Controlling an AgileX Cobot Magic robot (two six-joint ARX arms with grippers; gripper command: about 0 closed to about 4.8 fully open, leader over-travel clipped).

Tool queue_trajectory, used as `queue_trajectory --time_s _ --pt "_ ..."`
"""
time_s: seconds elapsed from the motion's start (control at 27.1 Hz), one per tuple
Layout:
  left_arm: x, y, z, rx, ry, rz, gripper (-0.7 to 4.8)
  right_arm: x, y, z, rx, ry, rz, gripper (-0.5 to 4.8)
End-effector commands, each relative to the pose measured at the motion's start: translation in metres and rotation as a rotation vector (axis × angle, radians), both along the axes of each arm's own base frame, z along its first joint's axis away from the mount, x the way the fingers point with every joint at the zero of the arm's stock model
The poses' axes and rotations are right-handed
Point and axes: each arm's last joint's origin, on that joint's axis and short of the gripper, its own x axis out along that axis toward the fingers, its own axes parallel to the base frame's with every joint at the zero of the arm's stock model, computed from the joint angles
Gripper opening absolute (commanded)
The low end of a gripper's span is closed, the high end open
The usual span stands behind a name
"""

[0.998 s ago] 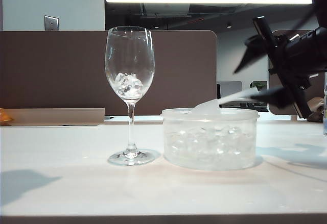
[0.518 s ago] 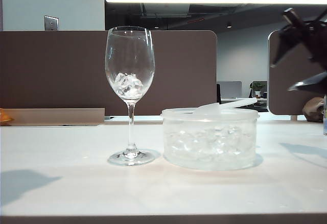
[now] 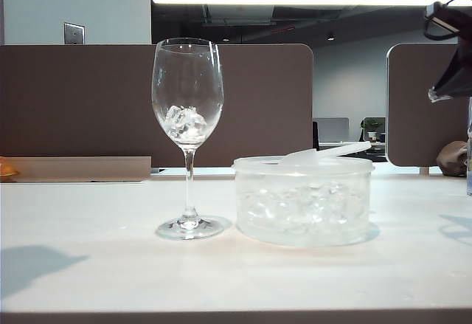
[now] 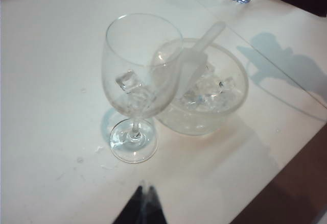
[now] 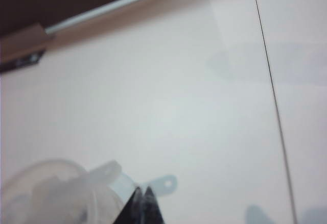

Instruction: Pick up an ice shovel filled with ice cubes and pour the ice from the shovel into the glass.

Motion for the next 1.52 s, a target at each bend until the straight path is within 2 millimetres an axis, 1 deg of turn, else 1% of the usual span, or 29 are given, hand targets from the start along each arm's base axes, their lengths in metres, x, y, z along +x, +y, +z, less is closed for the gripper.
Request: queue_trajectory --time_s 0.04,0.22,0.37,0.41,0.44,0.55,0.63,0.7,0.89,1.07,1.15,1.33,1.4,1.48,1.52 --pt "0.0 0.0 0.002 -0.01 -0.014 0.001 -0.05 -0.006 -0.002 0.004 -0.163 -0.036 -0.003 -0.08" --pt "0.003 0.004 0.002 -0.011 -0.013 0.035 -0.05 -0.022 -0.007 0.008 -0.307 -0.079 -0.125 -0.08" --pt "0.007 0.016 0.004 -0.018 -0.026 0.121 -0.05 -0.037 -0.01 0.01 -0.336 -0.131 -0.181 -0.08" --pt "0.006 0.022 0.005 -0.025 -0.041 0.166 -0.05 -0.047 -0.011 0.01 -0.331 -0.165 -0.186 -0.08" --pt "0.004 0.029 0.008 -0.038 -0.065 0.207 -0.05 -0.056 -0.011 0.008 -0.327 -0.192 -0.192 -0.08" --pt "-0.003 0.04 0.013 -0.06 -0.111 0.272 -0.05 -0.069 -0.013 0.003 -0.329 -0.222 -0.218 -0.08" --pt "-0.015 0.053 0.019 -0.088 -0.177 0.346 -0.05 -0.084 -0.013 -0.009 -0.316 -0.252 -0.208 -0.08" --pt "-0.022 0.058 0.022 -0.101 -0.211 0.379 -0.05 -0.089 -0.013 -0.015 -0.295 -0.264 -0.184 -0.08" --pt "-0.035 0.066 0.026 -0.119 -0.27 0.436 -0.05 -0.097 -0.012 -0.032 -0.141 -0.227 -0.177 -0.08" --pt "-0.037 0.068 0.026 -0.122 -0.284 0.458 -0.05 -0.097 -0.012 -0.042 0.066 -0.147 -0.237 -0.08" --pt "-0.038 0.068 0.026 -0.122 -0.285 0.458 -0.05 -0.098 -0.011 -0.044 0.078 -0.14 -0.24 -0.08" --pt "-0.038 0.068 0.026 -0.122 -0.285 0.457 -0.05 -0.097 -0.013 -0.047 0.047 -0.173 -0.328 -0.08" --pt "-0.038 0.068 0.026 -0.123 -0.285 0.457 -0.05 -0.098 -0.014 -0.056 0.049 -0.228 -0.362 -0.08" --pt "-0.038 0.068 0.026 -0.122 -0.286 0.457 -0.05 -0.099 -0.014 -0.063 0.048 -0.226 -0.36 -0.08" --pt "-0.038 0.068 0.026 -0.123 -0.285 0.457 -0.05 -0.101 -0.014 -0.072 0.043 -0.201 -0.354 -0.08"
